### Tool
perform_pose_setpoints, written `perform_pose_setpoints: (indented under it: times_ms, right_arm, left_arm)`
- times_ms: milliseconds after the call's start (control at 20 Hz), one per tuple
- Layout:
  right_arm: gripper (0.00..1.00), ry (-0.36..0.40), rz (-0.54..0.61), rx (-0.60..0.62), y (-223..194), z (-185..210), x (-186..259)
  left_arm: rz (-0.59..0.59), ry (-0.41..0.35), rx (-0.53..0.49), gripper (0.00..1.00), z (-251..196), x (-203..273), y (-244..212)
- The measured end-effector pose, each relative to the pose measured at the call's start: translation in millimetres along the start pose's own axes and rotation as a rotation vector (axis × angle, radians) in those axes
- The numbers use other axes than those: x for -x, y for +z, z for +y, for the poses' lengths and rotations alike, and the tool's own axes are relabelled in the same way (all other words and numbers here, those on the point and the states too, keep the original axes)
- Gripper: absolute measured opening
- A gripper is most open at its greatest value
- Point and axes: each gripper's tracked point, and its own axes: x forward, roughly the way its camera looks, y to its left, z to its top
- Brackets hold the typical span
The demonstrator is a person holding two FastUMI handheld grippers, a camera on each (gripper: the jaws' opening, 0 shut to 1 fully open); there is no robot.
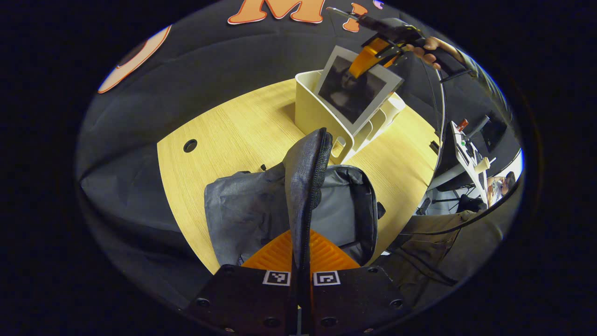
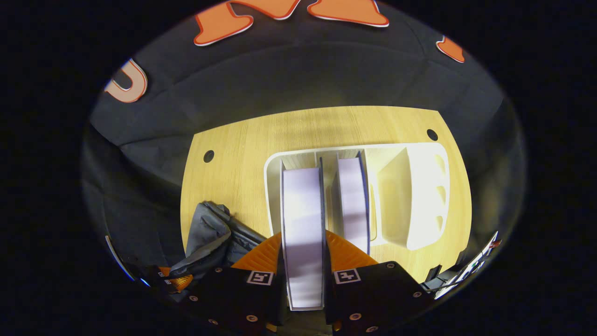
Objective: Open the schoolbag, grab two books from the bookshelf and put them into the schoolbag.
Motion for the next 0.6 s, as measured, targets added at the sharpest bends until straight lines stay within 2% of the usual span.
perform_pose_setpoints:
  times_ms: [400, 600]
  right_arm:
    - [0.31, 0.114, -0.125, -0.049, -9, -8, 71]
    - [0.31, 0.190, -0.162, -0.084, -33, 1, 95]
  left_arm:
    - [-0.003, -0.002, 0.007, 0.04, -9, -6, 4]
    - [-0.010, 0.005, 0.001, 0.04, -9, -5, 3]
